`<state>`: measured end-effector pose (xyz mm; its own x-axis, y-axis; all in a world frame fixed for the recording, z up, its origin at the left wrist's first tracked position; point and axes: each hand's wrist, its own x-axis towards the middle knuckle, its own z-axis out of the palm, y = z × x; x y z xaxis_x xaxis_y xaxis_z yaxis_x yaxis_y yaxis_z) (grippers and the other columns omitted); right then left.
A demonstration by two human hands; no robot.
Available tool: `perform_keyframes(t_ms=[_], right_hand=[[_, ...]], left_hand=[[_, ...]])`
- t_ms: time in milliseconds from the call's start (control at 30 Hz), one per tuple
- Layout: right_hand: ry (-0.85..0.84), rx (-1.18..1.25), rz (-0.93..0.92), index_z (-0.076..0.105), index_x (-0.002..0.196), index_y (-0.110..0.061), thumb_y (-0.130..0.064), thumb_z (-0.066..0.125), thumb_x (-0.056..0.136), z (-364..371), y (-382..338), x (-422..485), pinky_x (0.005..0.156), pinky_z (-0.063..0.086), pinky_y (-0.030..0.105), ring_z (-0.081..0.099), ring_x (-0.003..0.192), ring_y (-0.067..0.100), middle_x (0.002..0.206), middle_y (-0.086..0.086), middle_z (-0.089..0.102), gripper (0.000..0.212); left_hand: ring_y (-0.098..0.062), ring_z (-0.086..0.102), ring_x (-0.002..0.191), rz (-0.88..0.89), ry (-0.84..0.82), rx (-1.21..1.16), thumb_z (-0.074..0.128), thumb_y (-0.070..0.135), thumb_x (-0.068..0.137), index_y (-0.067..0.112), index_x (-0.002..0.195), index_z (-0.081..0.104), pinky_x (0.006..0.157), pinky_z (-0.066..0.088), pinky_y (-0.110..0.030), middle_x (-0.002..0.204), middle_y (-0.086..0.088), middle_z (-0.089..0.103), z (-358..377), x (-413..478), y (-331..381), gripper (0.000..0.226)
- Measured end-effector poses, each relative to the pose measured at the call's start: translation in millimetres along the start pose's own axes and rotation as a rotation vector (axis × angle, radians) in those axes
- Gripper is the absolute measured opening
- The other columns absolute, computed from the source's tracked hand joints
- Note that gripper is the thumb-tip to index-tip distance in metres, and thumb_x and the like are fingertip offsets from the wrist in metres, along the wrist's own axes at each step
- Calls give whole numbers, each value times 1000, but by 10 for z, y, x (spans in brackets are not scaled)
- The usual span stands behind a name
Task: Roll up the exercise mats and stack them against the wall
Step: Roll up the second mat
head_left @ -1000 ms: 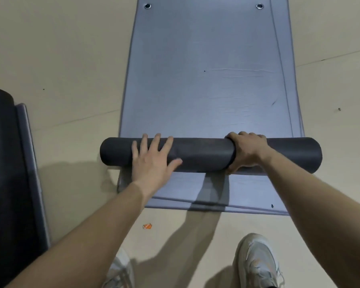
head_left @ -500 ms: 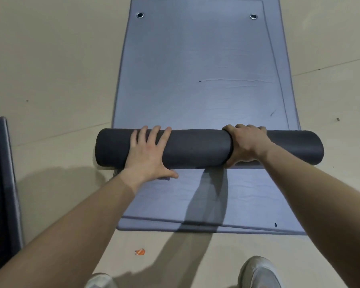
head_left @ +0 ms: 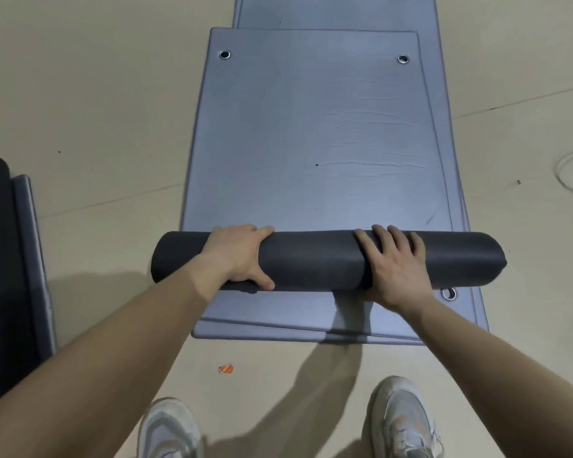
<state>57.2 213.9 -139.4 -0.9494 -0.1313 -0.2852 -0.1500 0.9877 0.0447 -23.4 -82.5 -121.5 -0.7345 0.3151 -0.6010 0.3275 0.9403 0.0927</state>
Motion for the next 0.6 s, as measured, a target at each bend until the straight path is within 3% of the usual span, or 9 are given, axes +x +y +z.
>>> perform_keyframes(t_ms=[67,133,200,300,400,467,600], right_hand=[[-88,34,-21,28,149,-35,-70,83,44,-184,115,319,112,26,56,44,132,30,143,3,47,124],[-169,47,-16,24,152,-38,-75,79,43,-278,152,490,114,22,57,38,138,29,148,3,41,128],[-86,6,34,22,155,-31,-68,83,46,-196,91,491,114,21,62,33,139,34,150,9,36,130],[76,-31,50,32,151,-25,-57,84,50,-67,24,516,111,26,64,42,131,37,141,10,46,118],[-33,29,26,35,144,-35,-79,70,43,-312,133,866,107,33,56,52,121,33,131,2,54,116],[-108,-5,12,38,140,-39,-82,72,42,-418,165,969,102,40,51,56,113,30,124,0,57,112],[-207,16,-20,44,134,-43,-82,74,43,-516,76,785,92,48,43,60,102,23,110,-7,59,103]], left_hand=[[-35,31,146,-71,164,98,67,89,57,32,160,8,118,25,-59,161,-3,31,214,-182,52,132],[-37,19,151,-91,231,192,67,88,58,29,160,-3,120,16,-59,165,-7,18,353,-263,77,137],[-31,31,144,-71,279,152,71,84,59,32,158,7,119,23,-53,160,-3,31,217,-50,2,128],[-25,51,128,40,232,48,72,85,54,38,153,27,108,36,-47,145,3,50,-219,347,-179,118],[-25,48,132,70,281,69,69,88,56,38,154,27,110,32,-49,150,3,45,-296,415,-279,118],[-27,48,131,27,344,131,68,89,54,35,153,26,110,33,-50,150,3,44,-194,333,-257,121],[-27,58,114,6,217,57,72,88,50,39,146,37,101,43,-46,134,6,57,-160,185,-229,114]])
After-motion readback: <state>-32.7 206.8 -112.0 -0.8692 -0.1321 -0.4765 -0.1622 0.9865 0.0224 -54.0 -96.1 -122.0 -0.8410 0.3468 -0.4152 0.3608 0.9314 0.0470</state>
